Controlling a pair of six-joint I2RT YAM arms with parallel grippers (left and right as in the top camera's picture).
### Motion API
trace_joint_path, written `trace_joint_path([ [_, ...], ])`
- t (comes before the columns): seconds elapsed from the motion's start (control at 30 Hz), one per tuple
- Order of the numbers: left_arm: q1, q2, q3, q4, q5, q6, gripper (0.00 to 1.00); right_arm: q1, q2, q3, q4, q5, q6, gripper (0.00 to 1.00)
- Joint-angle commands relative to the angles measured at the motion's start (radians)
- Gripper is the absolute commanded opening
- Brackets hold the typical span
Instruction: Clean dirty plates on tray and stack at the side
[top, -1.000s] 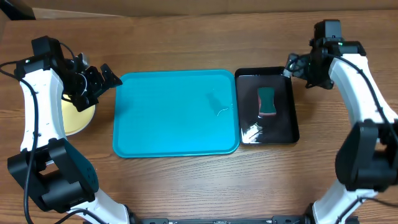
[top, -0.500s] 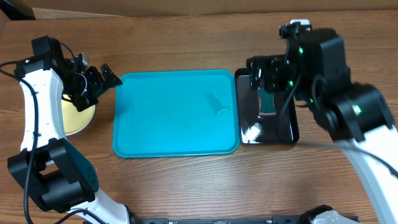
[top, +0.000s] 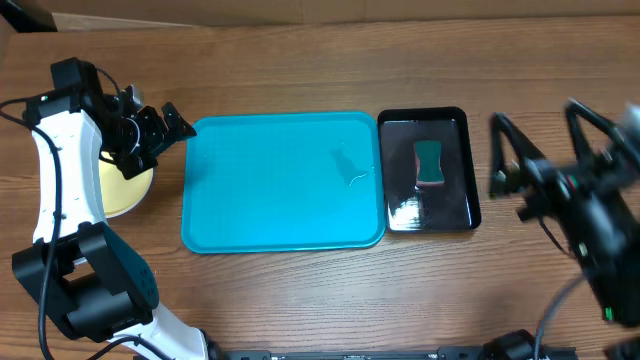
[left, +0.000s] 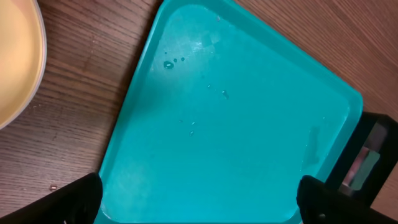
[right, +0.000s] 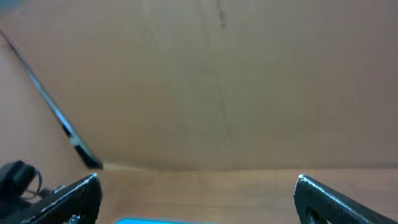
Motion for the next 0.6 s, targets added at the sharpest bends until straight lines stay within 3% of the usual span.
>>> trace_joint_path([
  [0.0, -0.007, -0.022, 0.018, 0.002, -0.002, 0.023, 1.00, -0.067, -0.186, -0.269, 0.173, -0.081, 0.004, 1.00],
  [0.23, -0.007, -0.022, 0.018, 0.002, -0.002, 0.023, 1.00, -0.209, -0.523, -0.737, 0.525, -0.145, 0.201, 1.00],
  [0.57, -0.007, -0.022, 0.018, 0.002, -0.002, 0.023, 1.00, -0.219, -0.716, -1.007, 0.816, -0.145, 0.211, 1.00],
])
